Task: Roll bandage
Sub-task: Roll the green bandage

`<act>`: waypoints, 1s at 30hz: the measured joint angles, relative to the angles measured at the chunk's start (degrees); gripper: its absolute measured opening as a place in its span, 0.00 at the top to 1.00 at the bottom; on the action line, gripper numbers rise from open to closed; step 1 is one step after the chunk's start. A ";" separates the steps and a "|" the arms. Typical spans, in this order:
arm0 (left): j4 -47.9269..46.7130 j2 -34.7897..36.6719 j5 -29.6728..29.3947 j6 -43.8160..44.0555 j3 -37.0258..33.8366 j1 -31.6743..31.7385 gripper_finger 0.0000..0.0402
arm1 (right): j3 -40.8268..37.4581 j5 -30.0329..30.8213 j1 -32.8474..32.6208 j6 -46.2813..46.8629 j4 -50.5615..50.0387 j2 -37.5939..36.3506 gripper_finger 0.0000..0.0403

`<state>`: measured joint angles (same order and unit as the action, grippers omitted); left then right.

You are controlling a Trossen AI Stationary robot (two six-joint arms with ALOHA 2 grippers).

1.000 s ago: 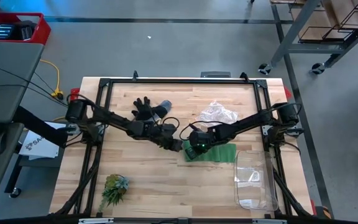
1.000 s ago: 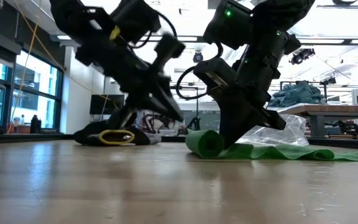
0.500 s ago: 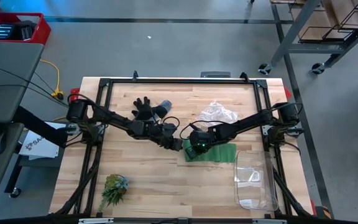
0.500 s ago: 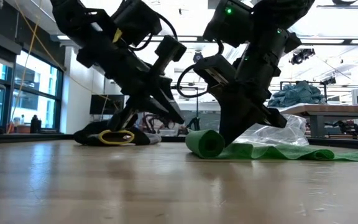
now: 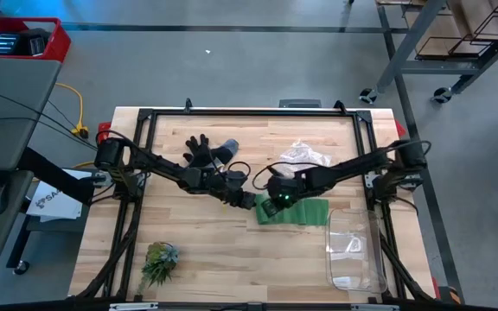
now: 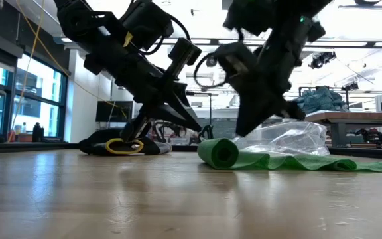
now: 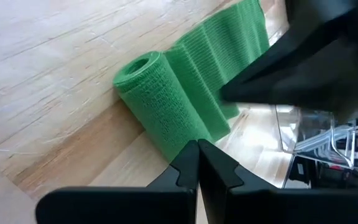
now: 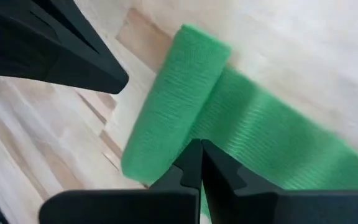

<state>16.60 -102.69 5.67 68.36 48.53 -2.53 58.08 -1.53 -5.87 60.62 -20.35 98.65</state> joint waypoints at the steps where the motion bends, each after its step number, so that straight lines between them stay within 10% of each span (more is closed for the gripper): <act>1: 0.01 0.00 0.14 0.00 0.00 0.07 1.00 | 0.00 0.08 0.26 -0.27 -1.61 -1.33 1.00; 30: -16.31 -8.09 2.75 -21.95 16.39 0.57 1.00 | -7.08 -1.79 -3.23 2.47 -17.61 -10.69 1.00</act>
<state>0.30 -110.78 8.41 46.41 64.93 -1.96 51.00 -3.33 -9.10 63.09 -37.96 87.96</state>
